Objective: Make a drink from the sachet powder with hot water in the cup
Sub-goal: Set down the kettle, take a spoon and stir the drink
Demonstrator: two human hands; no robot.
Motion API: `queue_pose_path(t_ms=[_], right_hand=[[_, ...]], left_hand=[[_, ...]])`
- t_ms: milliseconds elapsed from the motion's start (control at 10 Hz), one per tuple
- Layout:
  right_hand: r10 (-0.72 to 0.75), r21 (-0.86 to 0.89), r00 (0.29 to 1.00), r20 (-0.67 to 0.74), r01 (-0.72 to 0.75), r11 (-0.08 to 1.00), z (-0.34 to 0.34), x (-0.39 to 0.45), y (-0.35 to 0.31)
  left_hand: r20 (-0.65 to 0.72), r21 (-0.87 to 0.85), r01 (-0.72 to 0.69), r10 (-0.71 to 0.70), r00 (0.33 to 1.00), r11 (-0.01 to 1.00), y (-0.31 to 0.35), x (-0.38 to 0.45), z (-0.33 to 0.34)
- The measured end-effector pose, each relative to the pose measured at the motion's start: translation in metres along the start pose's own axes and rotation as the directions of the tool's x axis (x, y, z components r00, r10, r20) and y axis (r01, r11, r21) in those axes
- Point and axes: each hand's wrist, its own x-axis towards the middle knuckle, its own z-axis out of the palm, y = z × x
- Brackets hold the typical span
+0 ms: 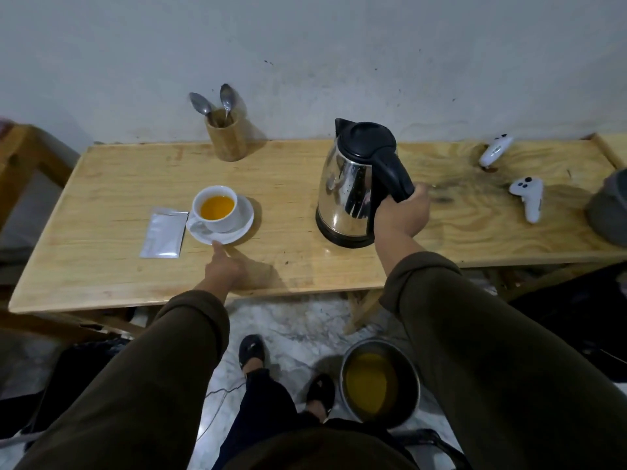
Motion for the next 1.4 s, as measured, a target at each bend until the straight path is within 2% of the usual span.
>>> queue_pose_path(t_ms=[100, 200, 300, 400, 500, 600, 700, 800, 900, 1000, 1100, 1200, 1300, 1400], right_hand=[[0.007, 0.007, 1.000, 0.003, -0.007, 1.000, 0.000, 0.000, 0.001], [0.022, 0.005, 1.000, -0.003, -0.022, 1.000, 0.000, -0.002, -0.001], [0.031, 0.024, 0.999, -0.022, -0.031, 0.999, 0.002, -0.010, -0.002], [0.080, 0.031, 0.997, -0.019, -0.079, 0.996, 0.005, -0.020, 0.000], [0.165, 0.013, 0.986, -0.009, -0.165, 0.986, 0.006, -0.030, 0.005], [0.243, -0.026, 0.970, -0.014, -0.244, 0.969, 0.004, -0.047, 0.008], [0.375, -0.055, 0.926, -0.035, -0.377, 0.925, 0.008, -0.068, 0.009], [0.480, -0.085, 0.877, 0.016, -0.477, 0.875, 0.024, -0.093, 0.009], [0.429, -0.128, 0.890, 0.153, -0.413, 0.902, 0.047, -0.112, 0.005], [0.335, -0.212, 0.895, 0.293, -0.281, 0.936, 0.070, -0.121, -0.008], [0.257, -0.276, 0.859, 0.444, -0.141, 0.951, 0.095, -0.121, -0.030], [0.179, -0.325, 0.800, 0.573, 0.021, 0.946, 0.126, -0.111, -0.056], [0.097, -0.322, 0.753, 0.651, 0.158, 0.933, 0.164, -0.097, -0.081], [0.011, -0.286, 0.709, 0.705, 0.271, 0.919, 0.201, -0.084, -0.110]], left_hand=[[-0.003, -0.012, 0.013, -0.013, 1.000, 1.000, 0.002, -0.006, -0.001], [-0.001, -0.149, 0.023, -0.023, 1.000, 0.989, -0.002, 0.006, 0.001], [0.076, -0.365, 0.133, -0.113, 0.991, 0.921, -0.005, 0.023, 0.007], [0.046, -0.411, 0.129, -0.121, 0.992, 0.903, -0.003, 0.017, 0.005], [0.081, -0.437, 0.145, -0.122, 0.989, 0.888, -0.001, 0.001, -0.009], [0.138, -0.340, 0.098, -0.054, 0.989, 0.935, -0.007, 0.004, -0.015], [0.171, -0.316, 0.038, 0.018, 0.985, 0.948, -0.016, 0.002, -0.025], [0.274, -0.206, -0.049, 0.105, 0.956, 0.977, -0.024, 0.008, -0.035], [0.251, -0.187, -0.068, 0.114, 0.961, 0.980, -0.029, 0.004, -0.044], [0.216, -0.311, -0.047, 0.119, 0.969, 0.949, -0.033, 0.009, -0.049], [0.212, -0.448, 0.016, 0.088, 0.973, 0.894, -0.037, 0.021, -0.058], [0.174, -0.528, 0.010, 0.097, 0.980, 0.849, -0.037, 0.032, -0.067], [0.141, -0.563, 0.000, 0.096, 0.985, 0.826, -0.035, 0.047, -0.076], [0.170, -0.591, 0.063, 0.048, 0.984, 0.804, -0.037, 0.066, -0.077]])
